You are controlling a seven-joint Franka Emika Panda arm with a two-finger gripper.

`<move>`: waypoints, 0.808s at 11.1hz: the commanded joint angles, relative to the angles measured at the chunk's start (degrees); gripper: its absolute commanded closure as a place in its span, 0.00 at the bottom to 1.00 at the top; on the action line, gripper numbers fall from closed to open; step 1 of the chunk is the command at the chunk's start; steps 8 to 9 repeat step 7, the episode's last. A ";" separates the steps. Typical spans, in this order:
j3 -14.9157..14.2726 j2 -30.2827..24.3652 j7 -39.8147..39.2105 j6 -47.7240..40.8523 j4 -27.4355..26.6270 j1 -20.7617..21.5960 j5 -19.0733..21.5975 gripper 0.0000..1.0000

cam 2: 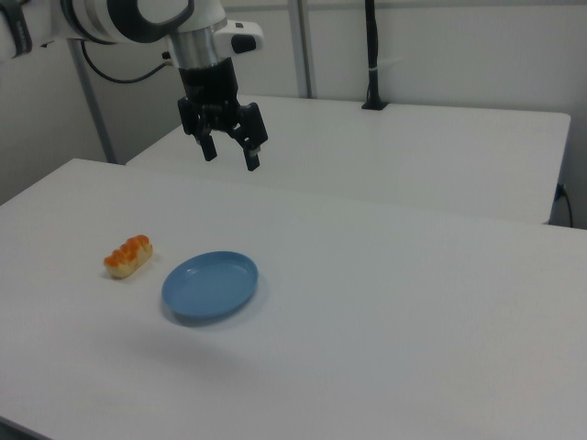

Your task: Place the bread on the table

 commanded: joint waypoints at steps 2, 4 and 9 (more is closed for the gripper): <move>-0.44 -0.84 -1.81 -0.45 -0.05 0.10 1.23 0.00; -1.66 -0.93 -1.81 -0.54 -0.05 0.10 2.81 0.00; -1.85 -0.93 -1.81 -0.54 -0.05 0.10 3.17 0.00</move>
